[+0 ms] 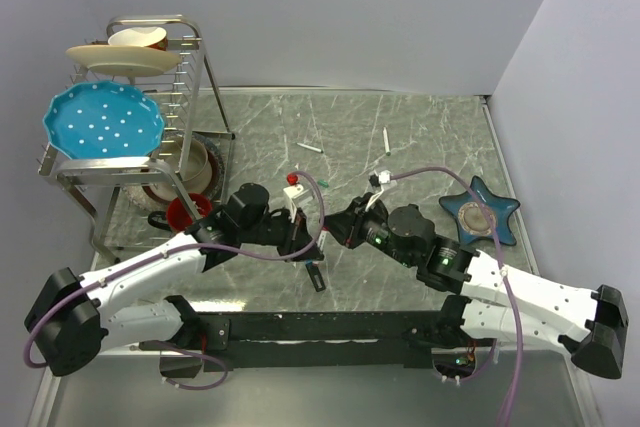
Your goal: Insert the pens into the pen caps
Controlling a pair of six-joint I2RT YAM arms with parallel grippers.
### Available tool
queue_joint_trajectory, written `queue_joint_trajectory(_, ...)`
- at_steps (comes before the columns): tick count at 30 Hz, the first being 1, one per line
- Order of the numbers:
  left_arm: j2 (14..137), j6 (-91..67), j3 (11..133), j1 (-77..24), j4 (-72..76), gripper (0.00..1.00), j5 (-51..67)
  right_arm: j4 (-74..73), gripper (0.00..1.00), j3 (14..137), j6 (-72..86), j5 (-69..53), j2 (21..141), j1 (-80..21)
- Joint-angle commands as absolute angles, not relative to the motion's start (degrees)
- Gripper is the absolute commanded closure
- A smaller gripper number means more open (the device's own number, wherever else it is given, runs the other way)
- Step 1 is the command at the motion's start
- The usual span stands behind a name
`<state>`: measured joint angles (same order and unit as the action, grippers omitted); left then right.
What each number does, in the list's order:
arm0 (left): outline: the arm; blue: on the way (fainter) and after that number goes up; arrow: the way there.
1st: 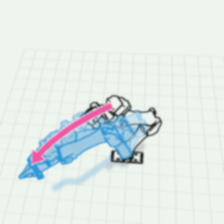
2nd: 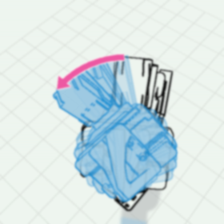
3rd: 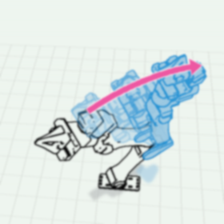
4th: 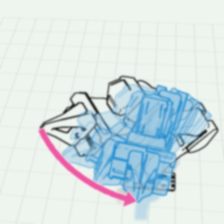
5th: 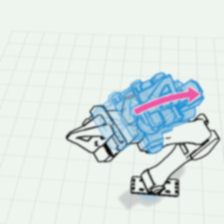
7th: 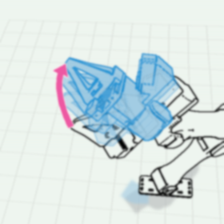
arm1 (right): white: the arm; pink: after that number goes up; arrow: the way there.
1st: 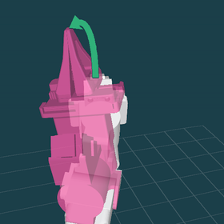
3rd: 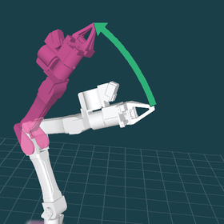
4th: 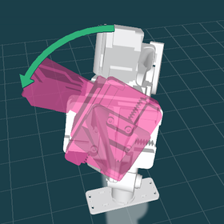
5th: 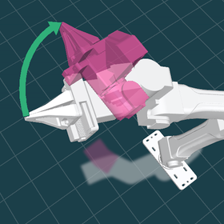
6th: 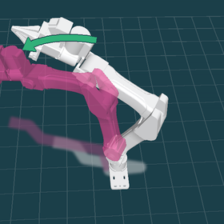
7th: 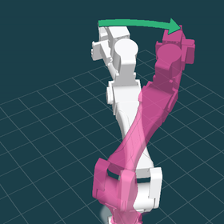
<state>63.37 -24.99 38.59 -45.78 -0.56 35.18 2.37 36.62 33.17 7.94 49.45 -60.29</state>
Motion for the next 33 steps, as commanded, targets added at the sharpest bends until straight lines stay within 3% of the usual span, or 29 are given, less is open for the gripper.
queue_joint_trajectory(1, 60.47, -30.24, 42.01, -38.06, 24.70, 0.99, 23.38, -13.63, 1.00, 31.57, 35.07, -9.23, 50.10, -67.67)
queue_joint_trajectory(13, 63.54, -34.10, 41.31, -37.09, 30.32, 0.99, 28.12, -3.26, 1.00, 27.60, 37.79, -15.20, 49.92, -68.11)
queue_joint_trajectory(18, 63.54, -34.45, 41.40, -37.09, 29.36, 0.99, 28.65, -3.33, 1.00, 30.22, 42.52, -8.99, 48.70, -68.03)
queue_joint_trajectory(20, 63.11, -34.45, 40.87, -37.09, 28.57, 0.99, 28.48, -6.41, 0.93, 33.39, 43.94, -4.42, 47.47, -68.03)
queue_joint_trajectory(21, 63.02, -34.37, 40.78, -37.09, 28.04, 0.99, 28.22, -7.29, 0.80, 34.36, 45.08, 0.74, 46.16, -68.03)
queue_joint_trajectory(24, 62.58, -34.45, 38.95, -37.09, 25.40, 0.99, 25.76, -10.80, 0.63, 38.75, 45.09, 11.73, 44.13, -68.11)
queue_joint_trajectory(27, 62.23, -34.37, 37.27, -37.09, 23.74, 0.99, 22.86, -11.08, 0.49, 40.87, 44.91, 14.50, 42.64, -68.03)
queue_joint_trajectory(33, 63.89, -34.45, 39.01, -37.26, 17.85, 0.99, 19.61, -10.63, 0.39, 39.64, 45.35, 14.41, 42.01, -68.11)
